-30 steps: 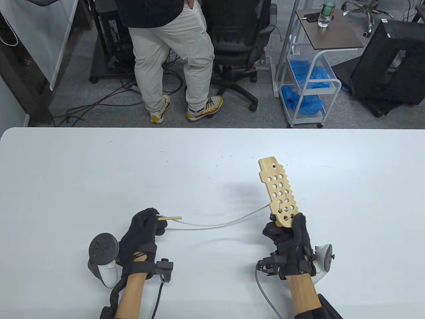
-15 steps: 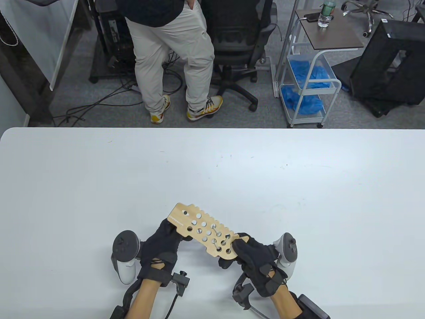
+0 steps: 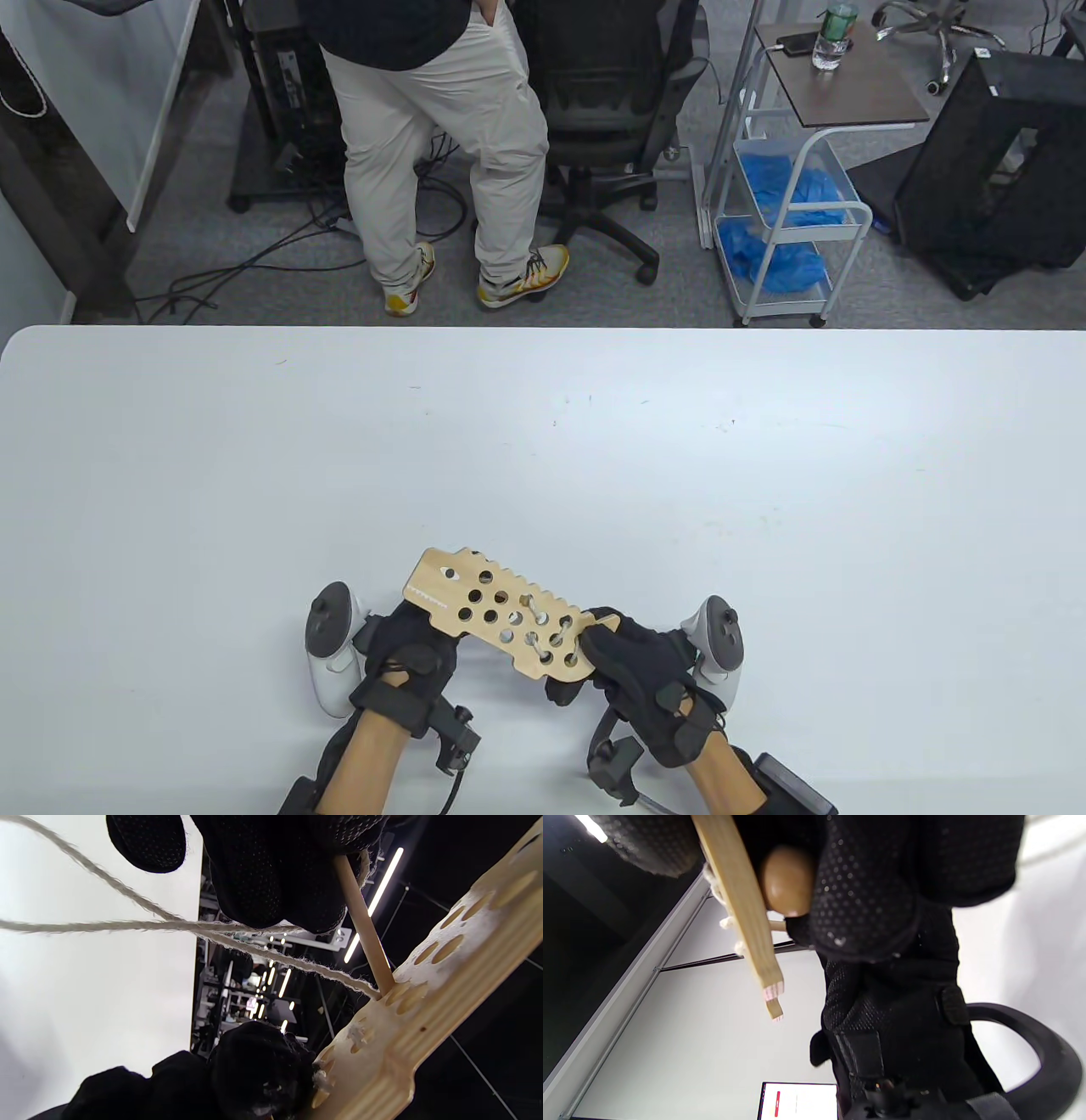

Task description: Remove rope from all holes on crocodile lacing toy

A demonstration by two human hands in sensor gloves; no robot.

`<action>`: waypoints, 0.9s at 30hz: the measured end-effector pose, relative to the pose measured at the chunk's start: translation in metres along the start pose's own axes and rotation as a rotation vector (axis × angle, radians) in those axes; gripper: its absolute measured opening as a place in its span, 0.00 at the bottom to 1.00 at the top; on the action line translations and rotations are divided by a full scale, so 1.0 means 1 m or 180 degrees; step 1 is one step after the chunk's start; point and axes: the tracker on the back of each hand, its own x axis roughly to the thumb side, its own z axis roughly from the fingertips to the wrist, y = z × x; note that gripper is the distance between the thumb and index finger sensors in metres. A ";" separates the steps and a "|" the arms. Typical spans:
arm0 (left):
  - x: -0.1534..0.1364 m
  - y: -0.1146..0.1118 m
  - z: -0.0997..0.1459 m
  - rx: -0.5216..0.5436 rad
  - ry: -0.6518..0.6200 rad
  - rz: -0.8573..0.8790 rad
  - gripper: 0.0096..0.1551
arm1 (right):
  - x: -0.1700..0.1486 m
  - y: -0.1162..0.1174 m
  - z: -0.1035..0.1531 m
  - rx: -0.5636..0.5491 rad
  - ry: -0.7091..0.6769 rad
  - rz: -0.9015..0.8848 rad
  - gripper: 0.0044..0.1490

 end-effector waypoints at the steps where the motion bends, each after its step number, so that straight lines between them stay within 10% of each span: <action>1: 0.000 -0.001 0.000 -0.0020 0.0012 -0.0038 0.24 | 0.000 0.000 0.000 0.0023 0.0006 0.0005 0.28; 22: 0.012 -0.039 -0.003 -0.1152 -0.0364 0.0474 0.39 | 0.008 -0.020 0.005 -0.0550 -0.0113 -0.0065 0.27; 27: 0.010 -0.040 -0.001 -0.0970 -0.0336 0.0427 0.46 | 0.019 -0.023 0.005 -0.0538 -0.0270 0.0710 0.27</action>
